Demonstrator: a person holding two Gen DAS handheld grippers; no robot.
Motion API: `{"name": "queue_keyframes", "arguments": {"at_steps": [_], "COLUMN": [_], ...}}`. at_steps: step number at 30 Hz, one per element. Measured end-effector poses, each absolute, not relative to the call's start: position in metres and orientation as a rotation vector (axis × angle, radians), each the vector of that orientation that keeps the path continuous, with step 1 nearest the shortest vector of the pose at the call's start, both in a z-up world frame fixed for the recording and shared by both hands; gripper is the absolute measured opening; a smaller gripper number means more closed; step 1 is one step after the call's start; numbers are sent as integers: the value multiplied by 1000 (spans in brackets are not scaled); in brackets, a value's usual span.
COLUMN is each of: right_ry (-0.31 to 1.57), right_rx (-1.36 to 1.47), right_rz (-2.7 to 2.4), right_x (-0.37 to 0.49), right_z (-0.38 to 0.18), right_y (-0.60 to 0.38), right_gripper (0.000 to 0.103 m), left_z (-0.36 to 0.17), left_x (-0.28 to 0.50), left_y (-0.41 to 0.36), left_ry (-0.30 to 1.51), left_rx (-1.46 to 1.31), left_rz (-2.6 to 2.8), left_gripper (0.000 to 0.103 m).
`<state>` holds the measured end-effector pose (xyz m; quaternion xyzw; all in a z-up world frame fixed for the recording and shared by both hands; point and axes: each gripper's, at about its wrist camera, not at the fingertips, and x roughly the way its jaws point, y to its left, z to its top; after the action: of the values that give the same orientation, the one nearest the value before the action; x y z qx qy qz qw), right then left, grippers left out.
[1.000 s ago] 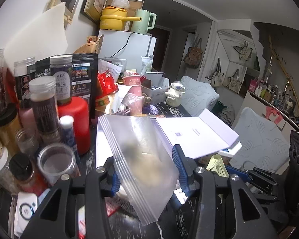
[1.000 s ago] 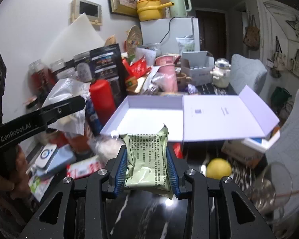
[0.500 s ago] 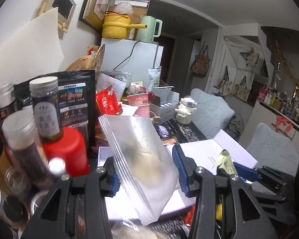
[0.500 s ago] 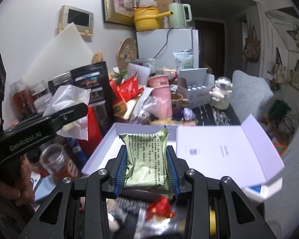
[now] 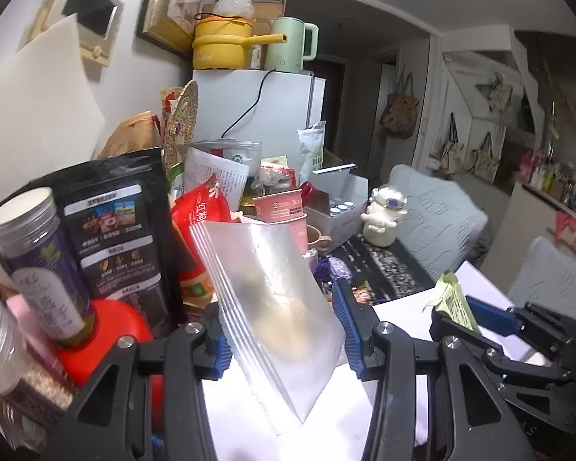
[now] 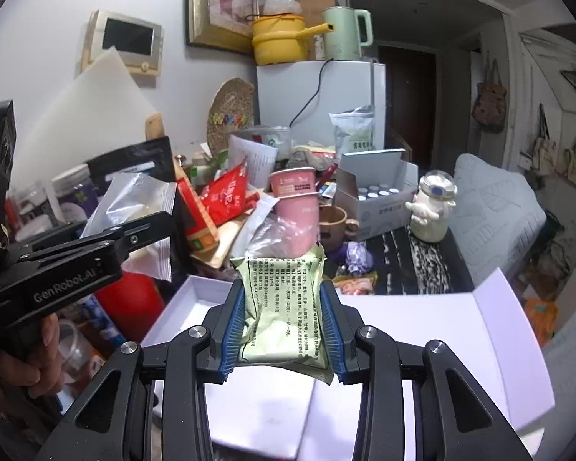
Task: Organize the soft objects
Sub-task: 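Carry the green sachet and zip bag into the lavender box and release both, then withdraw both grippers from the box back toward the table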
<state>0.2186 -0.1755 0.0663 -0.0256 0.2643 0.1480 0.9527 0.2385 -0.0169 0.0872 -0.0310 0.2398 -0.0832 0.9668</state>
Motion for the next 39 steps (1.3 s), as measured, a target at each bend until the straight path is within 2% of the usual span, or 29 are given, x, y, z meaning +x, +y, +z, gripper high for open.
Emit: {"name": "queue_keyframes", "arguments": {"at_steps": [24, 27, 29, 39], "right_ry": [719, 739, 745, 735], "right_rx": [-91, -85, -73, -74], "right_rz": [301, 311, 303, 270], "right_x": [297, 298, 297, 285], "right_z": [5, 2, 1, 13], "right_y": [-169, -169, -170, -175], "right_gripper": [39, 42, 49, 50], "left_z": [19, 12, 8, 18], "left_x": [317, 325, 329, 317], "left_y": [-42, -40, -40, -36], "left_ry": [681, 736, 772, 774], "left_rx": [18, 6, 21, -14], "left_rz": [-73, -74, -46, -49], "left_gripper": [48, 50, 51, 51]}}
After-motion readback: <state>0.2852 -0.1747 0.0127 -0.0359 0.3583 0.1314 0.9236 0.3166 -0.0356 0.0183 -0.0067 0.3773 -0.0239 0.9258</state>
